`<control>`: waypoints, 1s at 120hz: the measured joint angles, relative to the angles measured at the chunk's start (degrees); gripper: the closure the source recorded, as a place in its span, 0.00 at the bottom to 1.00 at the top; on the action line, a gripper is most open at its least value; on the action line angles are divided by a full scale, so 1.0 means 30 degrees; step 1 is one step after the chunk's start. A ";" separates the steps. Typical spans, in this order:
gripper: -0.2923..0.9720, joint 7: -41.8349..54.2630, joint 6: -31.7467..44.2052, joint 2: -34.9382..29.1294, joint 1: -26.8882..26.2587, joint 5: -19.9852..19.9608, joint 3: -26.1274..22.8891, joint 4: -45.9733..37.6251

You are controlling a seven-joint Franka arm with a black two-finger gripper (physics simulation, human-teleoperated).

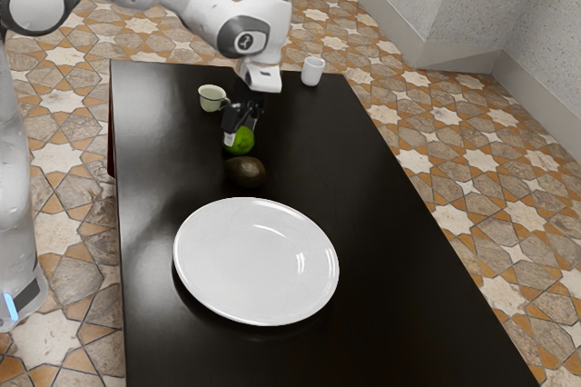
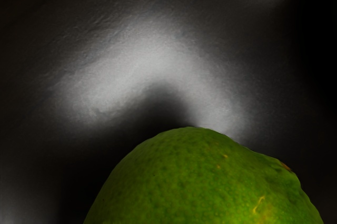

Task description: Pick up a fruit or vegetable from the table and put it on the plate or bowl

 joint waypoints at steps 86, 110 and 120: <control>0.49 0.0576 0.1878 -0.3795 -0.3819 -0.2543 -0.0080 0.0125; 0.50 -0.2170 0.1909 -0.7418 -0.7712 -0.2544 -0.1458 -0.2278; 0.49 -0.3650 0.1918 -0.8467 -0.7896 -0.2555 -0.3077 -0.3508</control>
